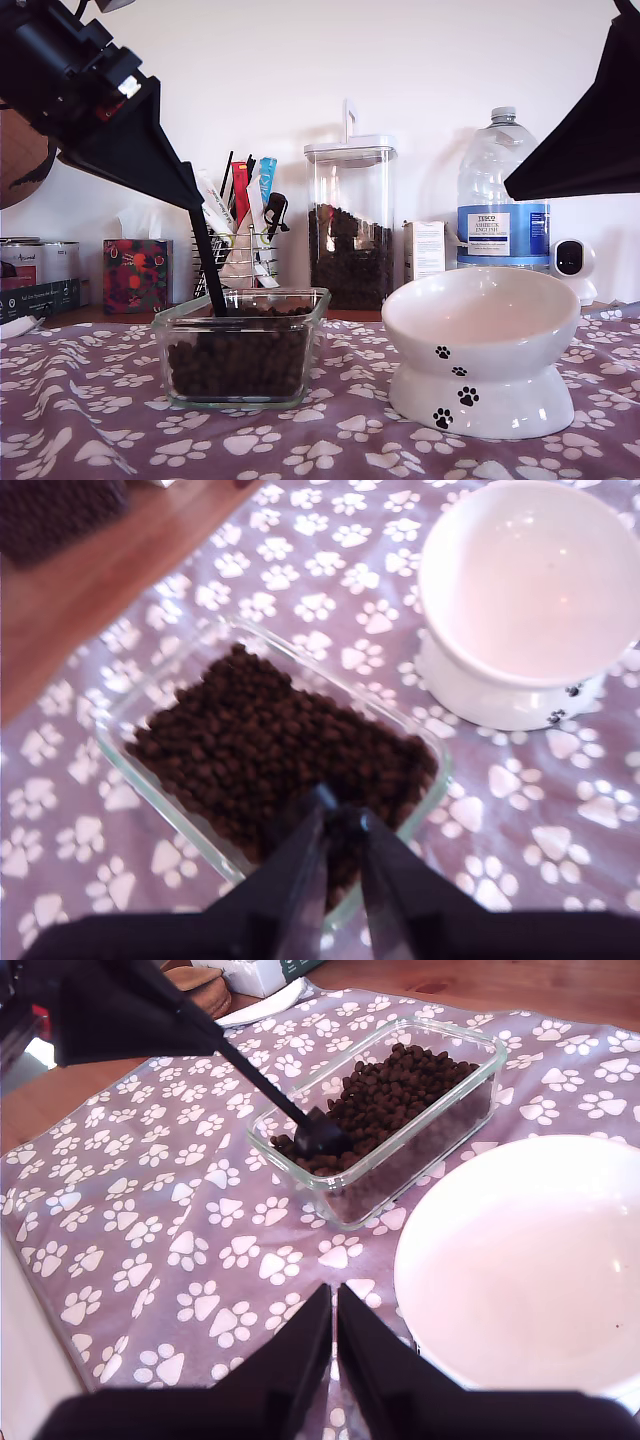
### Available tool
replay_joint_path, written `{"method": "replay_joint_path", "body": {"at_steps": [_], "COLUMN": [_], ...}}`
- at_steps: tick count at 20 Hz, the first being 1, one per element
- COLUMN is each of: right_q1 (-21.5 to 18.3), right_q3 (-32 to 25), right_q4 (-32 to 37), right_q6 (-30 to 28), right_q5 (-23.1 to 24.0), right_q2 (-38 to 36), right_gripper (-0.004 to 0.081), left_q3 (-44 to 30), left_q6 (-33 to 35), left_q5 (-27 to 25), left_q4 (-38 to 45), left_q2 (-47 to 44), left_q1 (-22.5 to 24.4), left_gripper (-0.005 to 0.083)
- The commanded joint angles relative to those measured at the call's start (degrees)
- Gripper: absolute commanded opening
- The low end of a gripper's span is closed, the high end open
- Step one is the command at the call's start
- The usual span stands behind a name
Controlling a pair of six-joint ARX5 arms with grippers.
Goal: Measure one spoon of cat food and pour it into the food bowl
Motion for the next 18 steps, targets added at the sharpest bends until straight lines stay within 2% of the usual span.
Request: {"method": "replay_joint_path", "body": {"at_steps": [1, 4, 13, 15, 18], "right_q1": [0.2, 0.2, 0.5, 0.5, 0.5], "right_q3": [-0.3, -0.3, -0.3, -0.3, -0.3], "right_q4": [0.3, 0.3, 0.3, 0.3, 0.4], "right_q6": [0.0, 0.1, 0.5, 0.5, 0.5], "right_q5": [0.0, 0.0, -0.2, -0.2, -0.1], "right_q2": [0.3, 0.3, 0.3, 0.3, 0.3], "right_gripper": [0.0003, 0.0003, 0.0003, 0.0003, 0.0003], "left_q3": [-4.4, -4.4, -4.4, -4.4, -3.5], "left_q6": [-1.5, -1.5, -2.9, -8.9, -15.8], "left_q5": [2.2, 2.2, 0.2, 0.2, 0.2], "left_q4": [-7.1, -8.8, -5.6, -5.6, -5.9], "left_q2": [3.9, 5.8, 6.3, 6.3, 6.2], "left_q1": [-0.7, -0.7, -1.6, -1.6, -1.4], "left_gripper": [-0.0019, -0.0019, -0.0005, 0.0076, 0.0263]}}
